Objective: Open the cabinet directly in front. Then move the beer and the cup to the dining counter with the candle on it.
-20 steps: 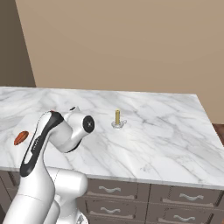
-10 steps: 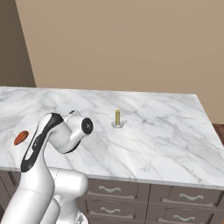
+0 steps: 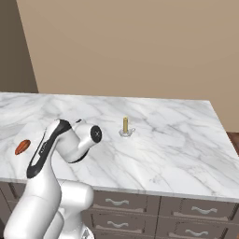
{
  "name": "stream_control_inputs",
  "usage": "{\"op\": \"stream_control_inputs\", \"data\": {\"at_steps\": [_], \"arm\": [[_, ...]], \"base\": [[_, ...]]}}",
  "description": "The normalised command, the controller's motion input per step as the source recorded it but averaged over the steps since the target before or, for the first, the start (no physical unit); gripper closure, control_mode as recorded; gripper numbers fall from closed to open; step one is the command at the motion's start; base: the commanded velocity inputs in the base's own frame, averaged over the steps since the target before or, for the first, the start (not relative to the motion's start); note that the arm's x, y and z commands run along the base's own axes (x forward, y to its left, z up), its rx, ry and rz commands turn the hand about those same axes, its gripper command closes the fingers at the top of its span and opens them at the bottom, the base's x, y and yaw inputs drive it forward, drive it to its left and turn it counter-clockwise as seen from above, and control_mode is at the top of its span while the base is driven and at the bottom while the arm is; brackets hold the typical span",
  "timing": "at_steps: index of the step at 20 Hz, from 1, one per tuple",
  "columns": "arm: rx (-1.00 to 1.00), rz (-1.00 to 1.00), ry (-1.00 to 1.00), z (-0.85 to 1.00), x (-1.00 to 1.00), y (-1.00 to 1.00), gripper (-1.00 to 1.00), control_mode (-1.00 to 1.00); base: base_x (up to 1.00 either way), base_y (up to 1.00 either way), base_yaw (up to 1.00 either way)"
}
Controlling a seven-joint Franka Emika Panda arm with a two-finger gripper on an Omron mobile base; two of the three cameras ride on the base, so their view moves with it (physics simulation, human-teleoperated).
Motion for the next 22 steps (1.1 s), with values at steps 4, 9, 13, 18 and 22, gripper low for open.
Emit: {"op": "stream_control_inputs", "data": {"at_steps": [4, 9, 13, 18, 22], "arm": [[0.0, 0.0, 0.0, -0.29, 0.0, 0.0, 1.0, -1.0], [0.0, 0.0, 0.0, -0.36, 0.0, 0.0, 1.0, -1.0], [0.01, 0.0, 0.0, -0.41, 0.03, 0.0, 1.0, -1.0], [0.01, 0.0, -0.01, -0.43, 0.06, 0.0, 1.0, -1.0], [0.01, 0.03, -0.05, -0.46, 0.05, 0.0, 1.0, -1.0]], "base": [[0.0, 0.0, 0.0], [0.0, 0.0, 0.0], [0.0, 0.0, 0.0], [0.0, 0.0, 0.0], [0.0, 0.0, 0.0]]}}
